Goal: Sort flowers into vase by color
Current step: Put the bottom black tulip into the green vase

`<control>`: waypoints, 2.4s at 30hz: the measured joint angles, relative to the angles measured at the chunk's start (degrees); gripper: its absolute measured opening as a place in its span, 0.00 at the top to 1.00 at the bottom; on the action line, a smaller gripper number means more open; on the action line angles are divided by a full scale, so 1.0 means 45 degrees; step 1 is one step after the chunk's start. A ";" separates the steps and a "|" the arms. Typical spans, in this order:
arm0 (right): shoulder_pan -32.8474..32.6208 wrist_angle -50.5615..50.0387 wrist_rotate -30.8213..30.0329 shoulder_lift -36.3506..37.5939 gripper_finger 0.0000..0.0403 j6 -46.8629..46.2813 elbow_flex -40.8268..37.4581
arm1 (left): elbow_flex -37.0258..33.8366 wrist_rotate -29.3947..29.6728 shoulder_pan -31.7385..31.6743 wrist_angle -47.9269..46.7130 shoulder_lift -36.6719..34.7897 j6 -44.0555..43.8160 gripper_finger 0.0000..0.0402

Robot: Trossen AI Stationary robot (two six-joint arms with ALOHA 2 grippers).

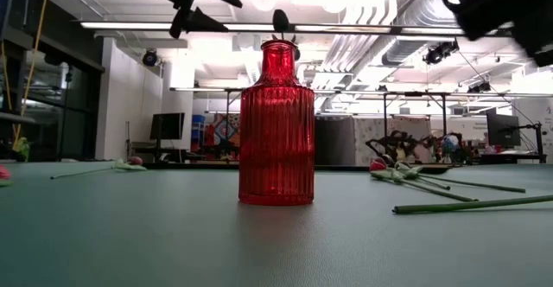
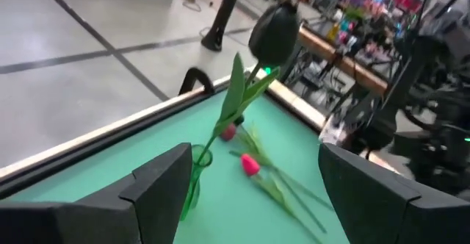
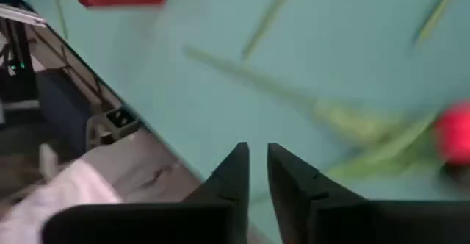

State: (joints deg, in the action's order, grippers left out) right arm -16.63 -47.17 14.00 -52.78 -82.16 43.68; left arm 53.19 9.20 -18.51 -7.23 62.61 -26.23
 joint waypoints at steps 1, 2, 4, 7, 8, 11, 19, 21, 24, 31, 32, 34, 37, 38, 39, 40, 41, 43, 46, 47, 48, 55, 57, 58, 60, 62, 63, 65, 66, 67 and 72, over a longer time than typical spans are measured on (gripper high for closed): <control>-0.0588 0.0238 -0.0107 -0.0213 0.85 -0.1324 0.0000 | 0.0000 -0.0153 -0.0078 -0.0146 -0.0034 0.0110 0.29; -0.1119 0.0375 -0.0309 -0.0453 0.82 -0.2760 0.0000 | 0.0004 -0.0325 -0.0169 -0.0364 -0.0078 0.0236 0.29; -0.1993 0.0359 -0.0779 -0.0998 0.74 -0.6292 -0.0005 | 0.0005 -0.0592 -0.0376 -0.0745 -0.0171 0.0551 0.29; -0.2871 0.0292 -0.1254 -0.1917 0.62 -1.0680 -0.0010 | 0.0005 -0.0930 -0.0704 -0.1181 -0.0318 0.0885 0.29; -0.3098 0.0335 -0.1506 -0.2235 0.58 -1.1715 -0.0010 | 0.0005 -0.1026 -0.0818 -0.1297 -0.0367 0.0952 0.29; -0.3212 0.0752 -0.1627 -0.3246 0.50 -1.2488 -0.0015 | 0.0010 -0.1414 -0.1158 -0.1497 -0.0498 0.0975 0.29; -0.2594 0.1382 -0.0919 -0.5641 0.40 -1.2981 -0.0024 | 0.0010 -0.2374 -0.1660 -0.1612 -0.0587 0.1289 0.29; -0.2467 0.1391 -0.0761 -0.6095 0.40 -1.2981 -0.0024 | 0.0010 -0.2378 -0.1660 -0.1630 -0.0587 0.1425 0.29; -0.2284 0.1367 -0.0713 -0.6583 0.40 -1.2986 -0.0024 | 0.0010 -0.2379 -0.1660 -0.1609 -0.0587 0.1391 0.29; -0.1860 0.1315 -0.0684 -0.7524 0.40 -1.2966 -0.0024 | 0.0010 -0.2368 -0.1660 -0.1576 -0.0587 0.1295 0.29; -0.1858 0.1319 -0.0682 -0.7664 0.40 -1.2966 -0.0024 | 0.0010 -0.2368 -0.1655 -0.1576 -0.0587 0.1300 0.29; -0.1863 0.1353 -0.0664 -0.7918 0.40 -1.2941 -0.0013 | 0.0010 -0.2363 -0.1655 -0.1572 -0.0587 0.1246 0.29; -0.1876 0.1379 -0.0633 -0.8166 0.40 -1.2820 0.0043 | 0.0010 -0.2357 -0.1655 -0.1571 -0.0587 0.1086 0.29; -0.1882 0.1372 -0.0653 -0.8217 0.40 -1.2717 0.0040 | 0.0010 -0.2353 -0.1655 -0.1571 -0.0587 0.1083 0.29; -0.1887 0.1355 -0.0682 -0.8248 0.41 -1.2606 0.0035 | 0.0010 -0.2351 -0.1655 -0.1571 -0.0587 0.1081 0.29; -0.1887 0.1337 -0.0755 -0.8273 0.41 -1.2375 0.0034 | 0.0010 -0.2340 -0.1655 -0.1571 -0.0587 0.1081 0.29; -0.1887 0.1278 -0.0866 -0.8277 0.42 -1.2186 0.0034 | 0.0010 -0.2329 -0.1655 -0.1568 -0.0587 0.1080 0.29; -0.1892 0.1197 -0.0960 -0.8284 0.47 -1.1813 0.0029 | 0.0010 -0.2325 -0.1655 -0.1514 -0.0587 0.1076 0.29; -0.1887 0.1178 -0.1092 -0.8299 0.58 -1.1154 0.0029 | 0.0010 -0.2324 -0.1655 -0.1328 -0.0587 0.1067 0.29; -0.1882 0.1220 -0.1122 -0.8299 0.63 -1.1002 0.0029 | 0.0010 -0.2324 -0.1655 -0.1297 -0.0587 0.1067 0.29; -0.1882 0.1237 -0.1185 -0.8302 0.69 -1.0815 0.0045 | 0.0010 -0.2324 -0.1655 -0.1257 -0.0587 0.1067 0.29; -0.1897 0.0878 -0.1568 -0.8367 0.97 -0.8815 0.0548 | 0.0010 -0.2320 -0.1655 -0.1070 -0.0587 0.1067 0.29; -0.1897 0.0641 -0.1563 -0.8381 0.96 -0.7997 0.0809 | 0.0010 -0.2240 -0.1651 -0.1071 -0.0587 0.1067 0.29; -0.1897 0.0581 -0.1563 -0.8377 0.96 -0.7590 0.0970 | 0.0010 -0.2220 -0.1655 -0.1071 -0.0587 0.1067 0.29; -0.1897 0.0471 -0.1554 -0.8367 0.98 -0.6708 0.1258 | 0.0010 -0.2203 -0.1655 -0.1070 -0.0587 0.1081 0.29; -0.1897 0.0259 -0.1540 -0.8367 0.99 -0.5593 0.1559 | 0.0010 -0.2179 -0.1655 -0.1071 -0.0587 0.1076 0.29; -0.1897 0.0272 -0.1471 -0.8364 0.99 -0.4883 0.1753 | 0.0010 -0.2179 -0.1655 -0.1067 -0.0587 0.1077 0.29; -0.1887 0.0352 -0.1089 -0.8207 0.99 -0.3411 0.2107 | 0.0010 -0.2179 -0.1655 -0.1066 -0.0587 0.1081 0.29; -0.1868 0.0294 -0.0866 -0.8091 0.99 -0.2742 0.2257 | 0.0010 -0.2179 -0.1655 -0.1061 -0.0587 0.1081 0.29; -0.1863 0.0252 -0.0672 -0.7935 0.99 -0.2116 0.2376 | 0.0010 -0.2179 -0.1655 -0.1055 -0.0587 0.1077 0.29; -0.1799 0.0237 0.0506 -0.6659 1.00 0.0143 0.2671 | 0.0010 -0.2179 -0.1655 -0.0729 -0.0583 0.1081 0.29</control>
State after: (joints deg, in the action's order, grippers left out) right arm -24.73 -46.10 16.27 -82.75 -81.52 55.70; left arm 53.23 -0.60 -25.96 -10.52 59.99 -21.37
